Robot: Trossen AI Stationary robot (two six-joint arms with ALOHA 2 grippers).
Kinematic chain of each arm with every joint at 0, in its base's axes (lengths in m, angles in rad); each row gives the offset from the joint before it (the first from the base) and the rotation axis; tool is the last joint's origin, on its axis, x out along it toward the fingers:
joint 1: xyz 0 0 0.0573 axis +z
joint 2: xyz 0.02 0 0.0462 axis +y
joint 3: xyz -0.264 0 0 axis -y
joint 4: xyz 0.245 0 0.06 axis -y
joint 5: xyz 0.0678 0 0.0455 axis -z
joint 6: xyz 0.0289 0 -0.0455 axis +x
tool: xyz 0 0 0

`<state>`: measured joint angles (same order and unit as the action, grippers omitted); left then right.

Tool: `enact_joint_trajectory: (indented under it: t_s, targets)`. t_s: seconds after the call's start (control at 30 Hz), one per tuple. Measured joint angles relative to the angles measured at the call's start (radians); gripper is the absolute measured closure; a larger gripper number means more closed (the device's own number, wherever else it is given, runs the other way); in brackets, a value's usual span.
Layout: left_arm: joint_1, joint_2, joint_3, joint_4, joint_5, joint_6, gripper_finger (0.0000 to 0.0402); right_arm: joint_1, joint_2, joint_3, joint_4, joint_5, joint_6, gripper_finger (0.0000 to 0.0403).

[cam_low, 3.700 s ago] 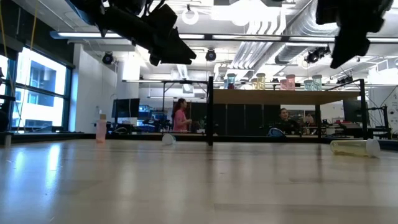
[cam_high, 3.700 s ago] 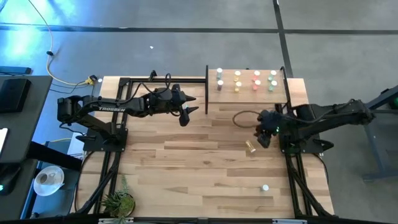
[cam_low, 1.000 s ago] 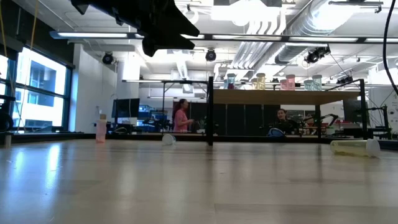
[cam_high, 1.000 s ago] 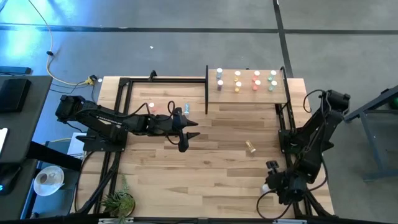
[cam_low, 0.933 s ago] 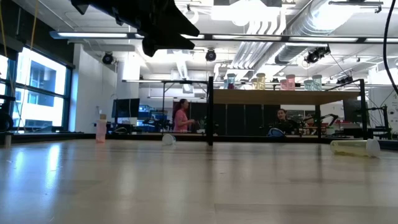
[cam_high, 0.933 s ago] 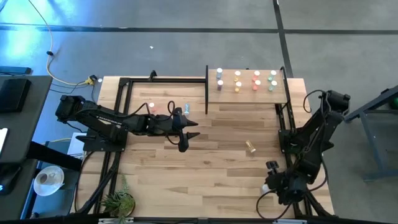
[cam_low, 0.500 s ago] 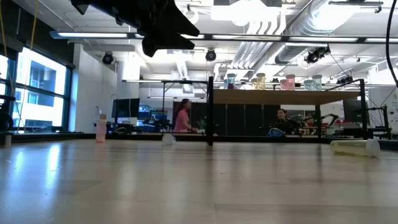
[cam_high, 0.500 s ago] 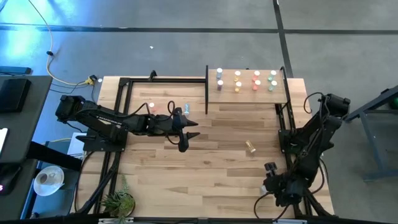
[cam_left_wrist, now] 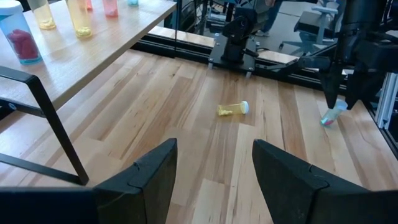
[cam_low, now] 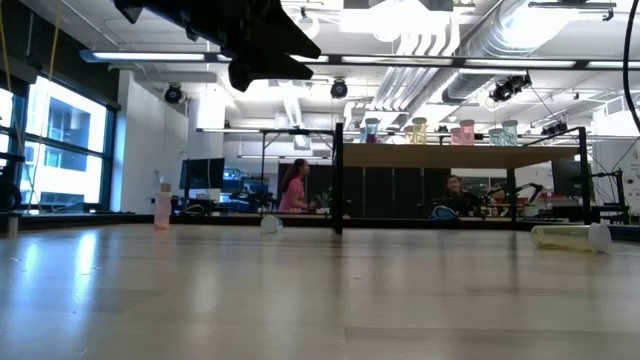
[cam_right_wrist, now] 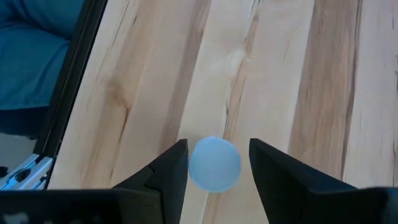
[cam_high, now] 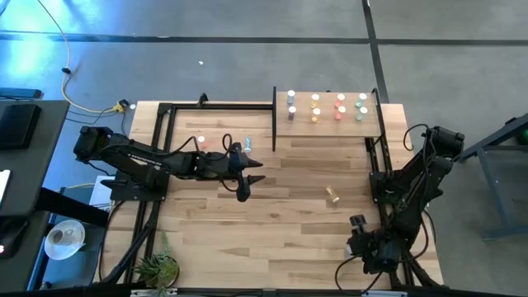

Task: Pick and place medicine bottles onto shelf by color
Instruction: Put the light blue medicine bottle aligned with the other light blue medicine bottle on the shelf

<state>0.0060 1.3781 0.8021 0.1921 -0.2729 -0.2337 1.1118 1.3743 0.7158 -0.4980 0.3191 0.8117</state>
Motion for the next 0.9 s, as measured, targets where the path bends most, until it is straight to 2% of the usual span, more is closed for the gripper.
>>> enact_joint_trajectory:
  t_s: [0.33, 0.6, 0.73, 0.9]
  targets:
    - [0.0, 0.0, 0.0, 0.0, 0.0, 0.0, 0.0204, 0.0, 0.0, 0.0, 0.0, -0.006, 0.027, 0.03]
    - [0.0, 0.0, 0.0, 0.0, 0.0, 0.0, 0.0204, 0.0, 0.0, 0.024, -0.012, 0.007, 0.029, 0.0298]
    - [0.0, 0.0, 0.0, 0.0, 0.0, 0.0, 0.0204, 0.0, 0.0, 0.067, -0.067, 0.086, 0.03, 0.0298]
    - [0.0, 0.0, 0.0, 0.0, 0.0, 0.001, 0.0204, -0.001, 0.0, 0.161, -0.208, 0.289, 0.044, 0.0298]
